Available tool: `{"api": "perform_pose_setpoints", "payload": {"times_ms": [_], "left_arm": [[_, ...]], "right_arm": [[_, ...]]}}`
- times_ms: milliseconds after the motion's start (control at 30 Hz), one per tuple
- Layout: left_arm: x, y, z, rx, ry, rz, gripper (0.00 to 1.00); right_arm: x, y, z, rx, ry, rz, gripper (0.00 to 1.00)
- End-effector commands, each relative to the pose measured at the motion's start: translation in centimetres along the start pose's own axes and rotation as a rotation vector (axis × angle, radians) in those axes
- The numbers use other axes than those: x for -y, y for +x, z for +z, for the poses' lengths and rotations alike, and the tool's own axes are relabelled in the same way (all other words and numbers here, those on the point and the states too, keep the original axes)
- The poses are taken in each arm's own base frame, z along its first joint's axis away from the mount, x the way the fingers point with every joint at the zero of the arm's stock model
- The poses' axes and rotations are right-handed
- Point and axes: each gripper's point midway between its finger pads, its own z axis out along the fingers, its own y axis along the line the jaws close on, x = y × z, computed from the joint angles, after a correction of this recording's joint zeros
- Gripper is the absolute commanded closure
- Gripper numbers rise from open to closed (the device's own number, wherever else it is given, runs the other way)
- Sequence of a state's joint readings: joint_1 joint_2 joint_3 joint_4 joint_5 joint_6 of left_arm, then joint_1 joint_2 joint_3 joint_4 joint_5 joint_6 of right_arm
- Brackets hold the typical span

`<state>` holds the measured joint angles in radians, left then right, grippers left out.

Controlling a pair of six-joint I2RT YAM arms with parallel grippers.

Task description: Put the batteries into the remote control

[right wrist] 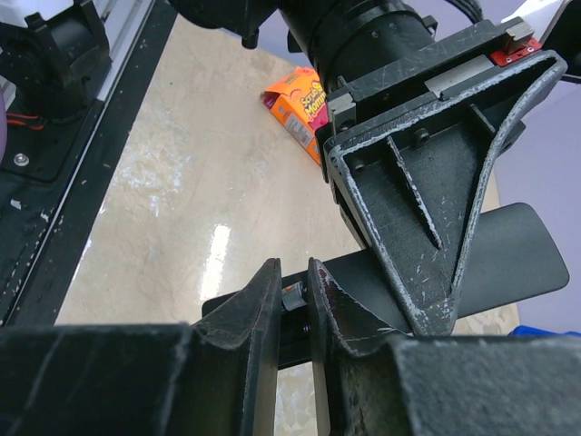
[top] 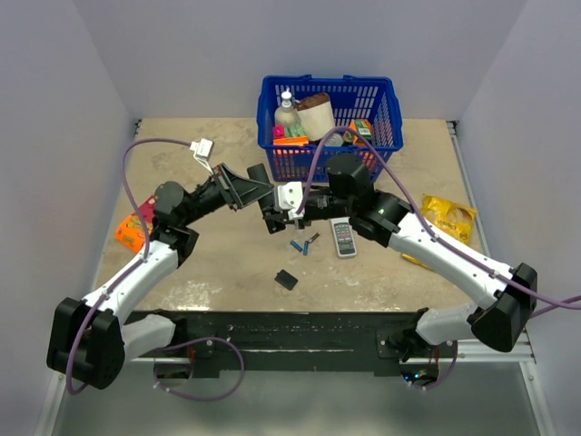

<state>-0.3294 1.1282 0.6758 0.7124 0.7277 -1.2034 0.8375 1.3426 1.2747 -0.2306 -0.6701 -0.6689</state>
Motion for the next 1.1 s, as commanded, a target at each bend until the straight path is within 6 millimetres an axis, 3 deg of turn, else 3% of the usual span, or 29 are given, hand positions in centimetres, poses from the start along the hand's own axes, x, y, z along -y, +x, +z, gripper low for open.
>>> {"api": "perform_pose_setpoints", "payload": {"times_ms": [0, 533, 1067], "left_arm": [[5.9, -3.1, -0.5, 0.150, 0.181, 0.070, 1.00], [9.8, -5.0, -1.8, 0.263, 0.310, 0.056, 1.00], [12.9, -4.8, -2.5, 0.233, 0.424, 0.084, 1.00]], "right_arm": [[-2.3, 1.7, 0.3, -0.023, -0.078, 0.082, 0.81], [-4.6, 4.9, 0.4, -0.079, -0.104, 0.151, 0.84], [-4.2, 9.7, 1.1, -0.145, -0.017, 0.256, 0.83]]}}
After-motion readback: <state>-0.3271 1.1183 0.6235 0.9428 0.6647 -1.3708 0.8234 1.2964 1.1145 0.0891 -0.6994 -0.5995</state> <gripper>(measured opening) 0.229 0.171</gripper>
